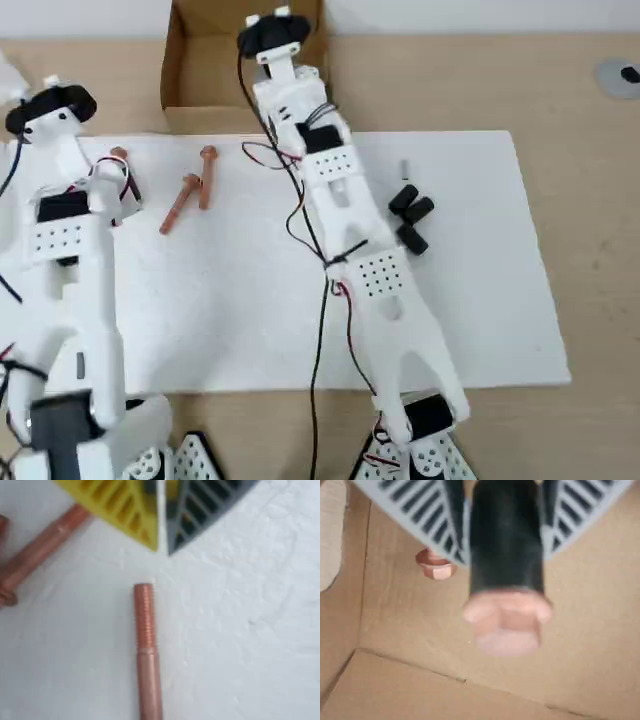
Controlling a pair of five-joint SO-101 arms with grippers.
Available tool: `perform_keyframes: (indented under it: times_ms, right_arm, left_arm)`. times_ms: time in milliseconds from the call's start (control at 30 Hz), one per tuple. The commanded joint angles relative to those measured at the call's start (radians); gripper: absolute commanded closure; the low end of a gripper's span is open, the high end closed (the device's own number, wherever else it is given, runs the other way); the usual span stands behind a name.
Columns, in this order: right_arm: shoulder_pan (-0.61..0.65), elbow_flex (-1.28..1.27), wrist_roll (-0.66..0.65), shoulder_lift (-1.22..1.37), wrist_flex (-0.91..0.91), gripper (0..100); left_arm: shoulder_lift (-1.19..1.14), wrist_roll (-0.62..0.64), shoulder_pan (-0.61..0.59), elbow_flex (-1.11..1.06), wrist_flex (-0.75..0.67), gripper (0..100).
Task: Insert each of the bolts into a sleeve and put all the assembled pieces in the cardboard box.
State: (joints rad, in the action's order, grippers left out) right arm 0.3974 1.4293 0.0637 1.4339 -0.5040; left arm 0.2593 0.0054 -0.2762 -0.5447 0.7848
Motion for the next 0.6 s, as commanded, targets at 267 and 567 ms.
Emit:
perform_keyframes:
  times_ms: [267,567]
  right_arm:
    - [0.002,0.24,-0.009,0.03,-0.178,75.1]
    - [-0.002,0.239,-0.009,-0.076,-0.347,64.4]
  left_arm:
    - [-0.202,0.002,-0.028,0.186,-0.015,96]
    - [-0.363,0.005,-0.068,0.381,-0.014,90]
